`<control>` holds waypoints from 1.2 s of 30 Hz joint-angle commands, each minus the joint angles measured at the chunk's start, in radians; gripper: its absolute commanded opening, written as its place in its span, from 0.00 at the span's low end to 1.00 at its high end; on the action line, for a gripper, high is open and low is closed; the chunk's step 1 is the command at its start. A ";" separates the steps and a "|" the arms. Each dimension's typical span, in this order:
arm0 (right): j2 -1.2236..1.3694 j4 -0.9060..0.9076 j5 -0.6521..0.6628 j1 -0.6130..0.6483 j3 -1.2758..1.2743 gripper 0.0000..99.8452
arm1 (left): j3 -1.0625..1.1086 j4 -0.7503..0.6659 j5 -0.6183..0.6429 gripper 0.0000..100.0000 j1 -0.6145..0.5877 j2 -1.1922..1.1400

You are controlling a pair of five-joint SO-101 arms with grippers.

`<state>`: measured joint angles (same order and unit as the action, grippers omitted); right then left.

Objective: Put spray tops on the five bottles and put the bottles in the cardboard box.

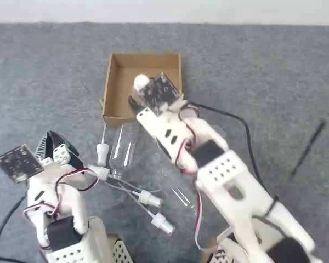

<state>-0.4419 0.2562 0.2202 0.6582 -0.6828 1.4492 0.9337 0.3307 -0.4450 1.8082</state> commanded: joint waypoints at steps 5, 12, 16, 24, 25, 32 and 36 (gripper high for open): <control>0.196 -0.030 0.011 -0.071 0.204 0.01 | -0.013 -0.034 -0.005 0.01 -0.005 0.015; 0.367 -0.030 0.011 -0.113 0.295 0.01 | -0.013 -0.034 -0.005 0.01 -0.005 0.015; 0.426 -0.030 0.011 -0.124 0.299 0.01 | -0.012 -0.034 -0.005 0.01 -0.005 0.015; 0.499 -0.024 0.018 -0.154 0.296 0.01 | -0.010 -0.034 -0.006 0.01 -0.005 0.015; 0.501 -0.019 0.020 -0.166 0.295 0.01 | -0.010 -0.034 -0.006 0.01 -0.005 0.015; 0.496 0.077 0.025 -0.234 0.296 0.01 | -0.010 -0.034 -0.006 0.01 -0.005 0.015; 0.496 0.125 0.101 -0.265 0.295 0.01 | -0.013 -0.034 -0.006 0.01 -0.005 0.015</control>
<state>0.0844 0.3391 0.2662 0.4342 -0.4542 1.4492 0.9337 0.3307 -0.4450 1.8082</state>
